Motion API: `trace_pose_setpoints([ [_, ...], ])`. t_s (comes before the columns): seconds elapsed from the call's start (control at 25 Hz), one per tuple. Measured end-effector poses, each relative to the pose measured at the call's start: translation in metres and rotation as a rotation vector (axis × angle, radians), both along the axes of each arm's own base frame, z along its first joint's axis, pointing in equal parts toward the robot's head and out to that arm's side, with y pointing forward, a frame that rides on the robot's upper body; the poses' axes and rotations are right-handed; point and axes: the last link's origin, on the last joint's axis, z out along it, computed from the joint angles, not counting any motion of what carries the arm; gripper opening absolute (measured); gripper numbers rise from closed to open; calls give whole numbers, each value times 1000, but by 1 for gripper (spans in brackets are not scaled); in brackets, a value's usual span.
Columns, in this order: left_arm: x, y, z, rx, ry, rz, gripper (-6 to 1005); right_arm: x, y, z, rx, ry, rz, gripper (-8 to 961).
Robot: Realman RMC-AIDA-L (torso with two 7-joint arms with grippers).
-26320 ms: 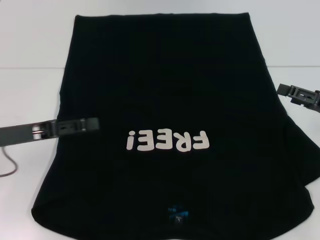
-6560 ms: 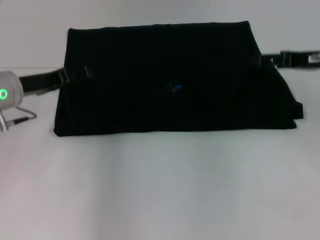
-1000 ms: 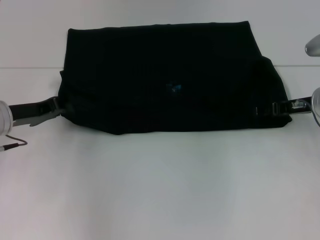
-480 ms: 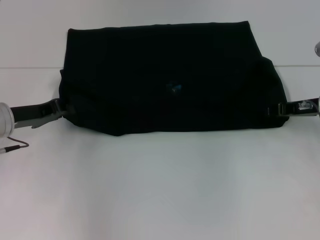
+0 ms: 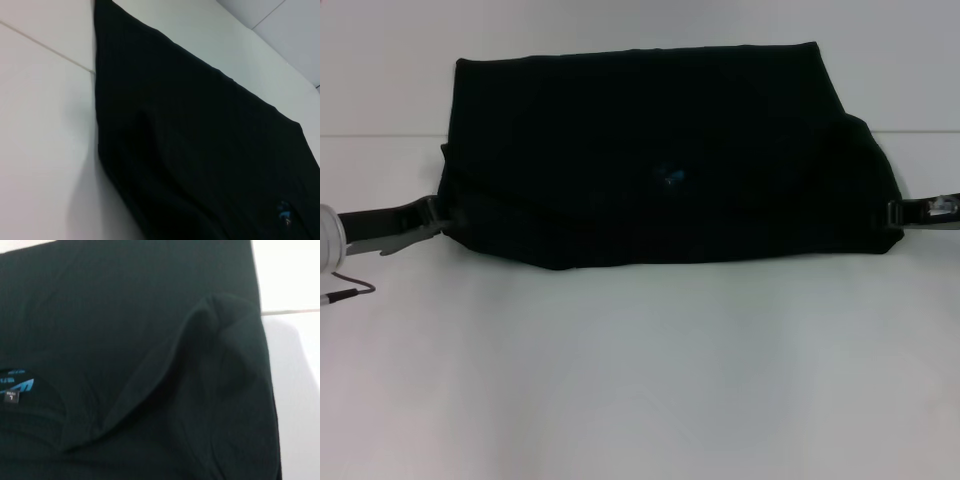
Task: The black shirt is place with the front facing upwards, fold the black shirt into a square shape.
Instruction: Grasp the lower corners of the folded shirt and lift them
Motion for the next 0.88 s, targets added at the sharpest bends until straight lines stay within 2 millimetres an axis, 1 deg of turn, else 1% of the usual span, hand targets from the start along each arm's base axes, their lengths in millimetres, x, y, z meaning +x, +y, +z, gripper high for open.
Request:
trace_pose_setpoints([
  [0.16, 1, -1, 1, -13, 5, -21, 50, 0, -4, 14, 13, 39, 2, 123],
  [0.28, 3, -5, 3, -52, 16, -68, 50, -1, -12, 24, 12, 95, 13, 119],
  [0.48, 3, -16, 4, -137, 15, -110, 51, 4, -30, 21, -61, 157, 9, 114],
  [0.64, 2, -36, 5, -229, -4, -142, 51, 10, -50, 16, -143, 190, -9, 114],
  [0.88, 3, -69, 14, -360, -59, -175, 51, 15, -89, 22, -291, 256, -32, 115],
])
